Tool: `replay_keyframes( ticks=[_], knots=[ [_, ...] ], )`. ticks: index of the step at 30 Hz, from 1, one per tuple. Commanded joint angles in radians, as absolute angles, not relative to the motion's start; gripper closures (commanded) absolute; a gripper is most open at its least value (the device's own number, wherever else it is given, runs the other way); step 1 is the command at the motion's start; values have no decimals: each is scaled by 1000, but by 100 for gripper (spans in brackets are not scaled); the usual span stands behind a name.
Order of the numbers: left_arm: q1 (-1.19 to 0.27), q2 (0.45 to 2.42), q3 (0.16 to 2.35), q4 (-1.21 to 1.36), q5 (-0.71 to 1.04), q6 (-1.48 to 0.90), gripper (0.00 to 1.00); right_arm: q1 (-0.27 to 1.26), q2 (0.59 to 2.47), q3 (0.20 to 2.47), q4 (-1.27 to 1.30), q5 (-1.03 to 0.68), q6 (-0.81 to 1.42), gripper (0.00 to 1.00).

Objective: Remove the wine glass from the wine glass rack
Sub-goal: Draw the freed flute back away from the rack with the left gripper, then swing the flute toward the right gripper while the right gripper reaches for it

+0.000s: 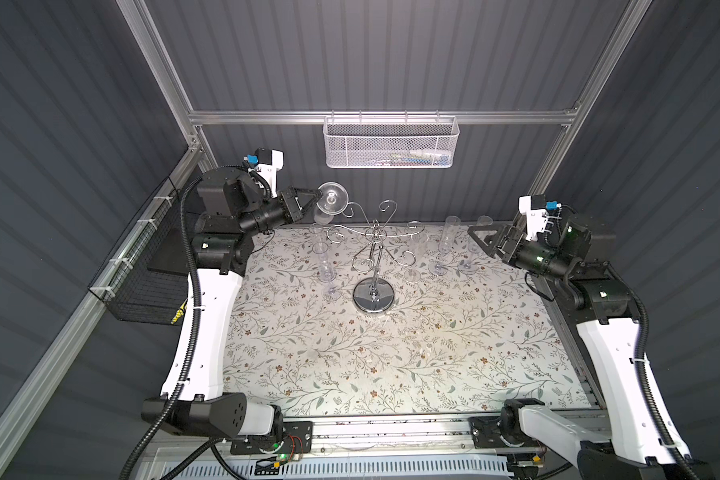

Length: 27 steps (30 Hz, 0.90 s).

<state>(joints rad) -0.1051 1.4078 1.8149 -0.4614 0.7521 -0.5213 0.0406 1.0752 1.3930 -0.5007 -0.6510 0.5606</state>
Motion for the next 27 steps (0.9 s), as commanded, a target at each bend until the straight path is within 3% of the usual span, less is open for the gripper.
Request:
replay_keyframes(
  ticks=[1, 8, 22, 27],
  knots=[
    [-128, 1368, 1860, -413, 782, -435, 100, 36, 1072, 1416, -503, -635, 555, 1],
    [-367, 1400, 1981, -584, 616, -149, 100, 36, 1072, 1415, -364, -730, 638, 1],
    [-888, 1428, 1930, -527, 138, 398, 100, 36, 1092, 1500, -383, -804, 664, 1],
    [-994, 1447, 1866, -443, 45, 519, 100, 35, 1076, 1482, -383, -849, 657, 1]
  ],
)
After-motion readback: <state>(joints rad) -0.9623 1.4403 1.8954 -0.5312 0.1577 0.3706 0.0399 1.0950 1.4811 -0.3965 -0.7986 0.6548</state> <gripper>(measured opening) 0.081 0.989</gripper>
